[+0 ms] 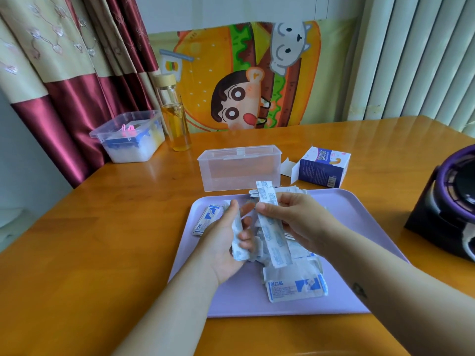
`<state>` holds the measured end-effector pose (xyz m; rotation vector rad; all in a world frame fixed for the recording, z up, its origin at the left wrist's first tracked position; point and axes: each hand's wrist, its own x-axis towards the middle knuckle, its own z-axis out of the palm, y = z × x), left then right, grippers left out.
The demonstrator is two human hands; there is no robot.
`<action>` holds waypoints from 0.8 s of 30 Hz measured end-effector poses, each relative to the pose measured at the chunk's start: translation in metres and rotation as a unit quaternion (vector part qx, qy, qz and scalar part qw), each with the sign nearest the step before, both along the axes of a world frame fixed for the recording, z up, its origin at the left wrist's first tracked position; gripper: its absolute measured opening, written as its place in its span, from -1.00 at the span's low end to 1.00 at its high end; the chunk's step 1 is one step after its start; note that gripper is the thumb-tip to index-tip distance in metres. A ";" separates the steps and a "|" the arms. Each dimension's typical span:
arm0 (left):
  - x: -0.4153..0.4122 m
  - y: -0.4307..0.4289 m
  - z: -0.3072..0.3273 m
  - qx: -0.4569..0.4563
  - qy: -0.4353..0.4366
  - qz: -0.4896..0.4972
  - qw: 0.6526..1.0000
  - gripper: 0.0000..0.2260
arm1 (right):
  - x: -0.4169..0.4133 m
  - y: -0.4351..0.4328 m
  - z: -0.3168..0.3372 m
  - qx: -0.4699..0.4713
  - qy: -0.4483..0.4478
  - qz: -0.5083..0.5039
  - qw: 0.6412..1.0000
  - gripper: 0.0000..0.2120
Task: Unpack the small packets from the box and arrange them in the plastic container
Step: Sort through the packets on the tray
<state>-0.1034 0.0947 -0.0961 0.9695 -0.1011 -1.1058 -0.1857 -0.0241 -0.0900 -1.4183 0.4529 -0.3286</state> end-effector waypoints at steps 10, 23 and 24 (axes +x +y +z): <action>-0.017 0.004 0.006 -0.018 -0.099 -0.137 0.985 -0.87 | 0.006 0.013 -0.003 -0.151 -0.038 -0.115 0.981 -0.66; -0.015 0.011 0.010 -0.030 -0.056 -0.141 0.988 -0.88 | -0.001 -0.005 0.010 -0.212 0.002 0.043 0.976 -0.84; -0.015 0.011 0.010 -0.033 -0.052 -0.136 0.989 -0.91 | -0.002 -0.004 0.011 -0.250 0.015 0.060 0.966 -0.85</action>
